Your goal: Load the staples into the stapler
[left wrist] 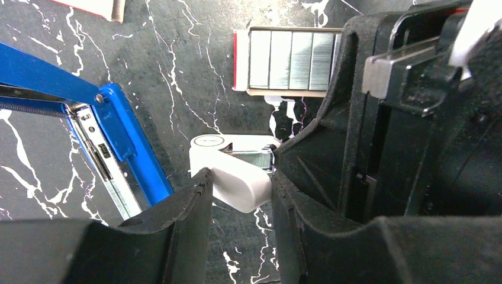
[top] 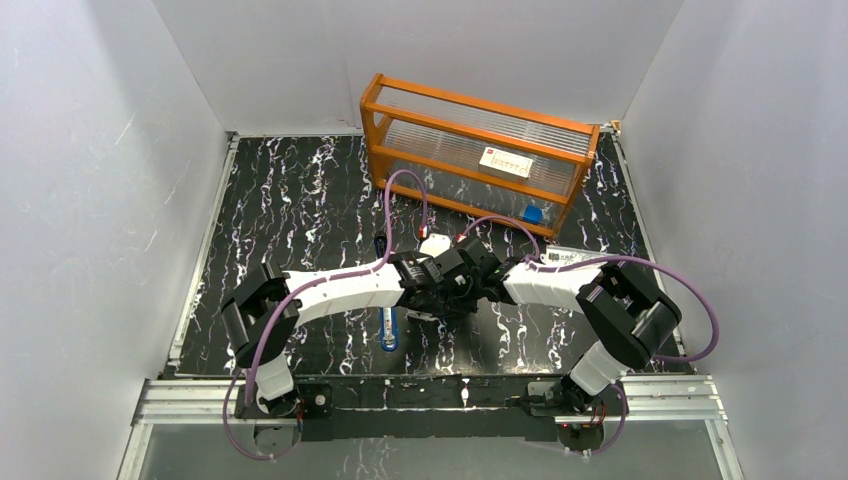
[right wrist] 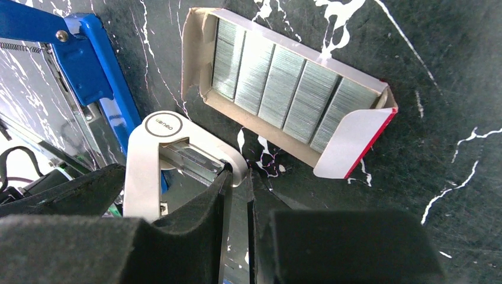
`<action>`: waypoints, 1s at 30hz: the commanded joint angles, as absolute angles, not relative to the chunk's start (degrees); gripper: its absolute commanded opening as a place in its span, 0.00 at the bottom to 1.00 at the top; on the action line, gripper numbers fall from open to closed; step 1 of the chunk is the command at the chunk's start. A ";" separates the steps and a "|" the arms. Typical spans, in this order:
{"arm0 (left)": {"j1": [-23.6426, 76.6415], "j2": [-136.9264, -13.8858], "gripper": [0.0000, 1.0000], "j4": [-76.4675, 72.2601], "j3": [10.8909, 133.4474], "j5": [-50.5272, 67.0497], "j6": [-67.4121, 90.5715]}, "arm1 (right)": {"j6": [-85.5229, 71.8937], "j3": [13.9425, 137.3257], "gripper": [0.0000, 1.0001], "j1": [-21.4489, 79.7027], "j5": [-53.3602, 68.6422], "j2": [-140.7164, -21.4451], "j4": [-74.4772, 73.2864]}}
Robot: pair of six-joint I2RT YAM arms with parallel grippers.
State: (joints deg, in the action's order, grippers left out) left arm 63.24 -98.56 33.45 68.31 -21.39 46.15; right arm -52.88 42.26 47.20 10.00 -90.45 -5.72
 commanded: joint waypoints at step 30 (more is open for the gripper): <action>64.46 -81.54 0.47 26.55 60.14 -22.42 49.51 | -45.41 41.20 0.47 47.82 11.36 -77.75 -0.44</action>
